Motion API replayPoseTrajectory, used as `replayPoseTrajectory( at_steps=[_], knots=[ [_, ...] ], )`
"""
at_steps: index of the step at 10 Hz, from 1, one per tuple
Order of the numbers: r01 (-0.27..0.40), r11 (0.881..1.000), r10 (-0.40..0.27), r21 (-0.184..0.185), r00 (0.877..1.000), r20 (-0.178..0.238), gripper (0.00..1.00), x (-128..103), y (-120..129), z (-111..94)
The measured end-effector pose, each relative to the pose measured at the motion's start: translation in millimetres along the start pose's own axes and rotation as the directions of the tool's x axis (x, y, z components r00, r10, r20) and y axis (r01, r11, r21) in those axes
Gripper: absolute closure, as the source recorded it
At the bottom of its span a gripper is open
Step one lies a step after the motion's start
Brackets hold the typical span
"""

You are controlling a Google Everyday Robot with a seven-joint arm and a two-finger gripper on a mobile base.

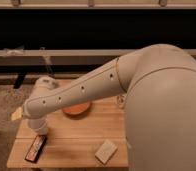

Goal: Place the pepper on the white sponge

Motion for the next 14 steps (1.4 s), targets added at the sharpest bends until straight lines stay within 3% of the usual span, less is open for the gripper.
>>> replayPoseTrajectory(
  at_steps=[14],
  knots=[
    [0.0, 1.0, 0.0, 0.0, 1.0, 0.0, 0.2, 0.0, 0.0, 0.0]
  ],
)
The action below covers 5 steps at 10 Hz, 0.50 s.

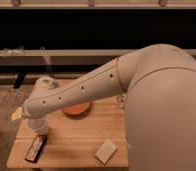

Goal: Place the pepper on the white sponge

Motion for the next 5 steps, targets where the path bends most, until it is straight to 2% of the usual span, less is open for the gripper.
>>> replayPoseTrajectory(
  at_steps=[3, 5],
  knots=[
    [-0.001, 1.0, 0.001, -0.012, 1.0, 0.004, 0.2, 1, 2, 0],
    [-0.05, 0.997, 0.051, -0.058, 0.998, 0.021, 0.2, -1, 15, 0]
  ],
)
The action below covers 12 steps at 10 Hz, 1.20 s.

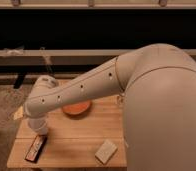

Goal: Place the pepper on the white sponge

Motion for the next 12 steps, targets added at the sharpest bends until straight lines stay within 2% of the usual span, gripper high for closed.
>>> replayPoseTrajectory(
  at_steps=[2, 3, 5, 6, 8, 10, 11, 12],
  knots=[
    [-0.087, 0.993, 0.088, -0.074, 0.996, 0.001, 0.2, 7, 42, -11],
    [-0.13, 0.985, 0.131, -0.114, 0.991, -0.004, 0.2, 11, 69, -20],
    [-0.228, 0.954, 0.225, -0.195, 0.974, -0.039, 0.2, 11, 128, -48],
    [-0.259, 0.941, 0.254, -0.22, 0.966, -0.053, 0.2, 10, 145, -58],
    [-0.352, 0.889, 0.339, -0.293, 0.936, -0.096, 0.2, -1, 193, -88],
    [-0.419, 0.844, 0.399, -0.333, 0.908, -0.131, 0.2, -11, 226, -111],
    [-0.468, 0.808, 0.445, -0.358, 0.883, -0.151, 0.2, -17, 251, -127],
    [-0.486, 0.794, 0.463, -0.365, 0.873, -0.155, 0.2, -19, 260, -132]
  ],
)
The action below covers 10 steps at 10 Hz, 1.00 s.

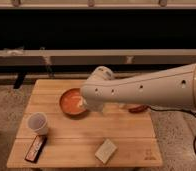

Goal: Place the pepper on the white sponge

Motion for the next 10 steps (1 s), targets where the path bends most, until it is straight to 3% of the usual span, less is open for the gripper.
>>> replayPoseTrajectory(
  at_steps=[1, 5, 10],
  knots=[
    [-0.055, 0.998, 0.055, -0.036, 0.998, 0.018, 0.2, 9, 32, 3],
    [-0.194, 0.976, 0.2, -0.099, 0.978, 0.055, 0.2, 20, 99, 11],
    [-0.265, 0.952, 0.276, -0.15, 0.96, 0.054, 0.2, 42, 134, 11]
  ],
)
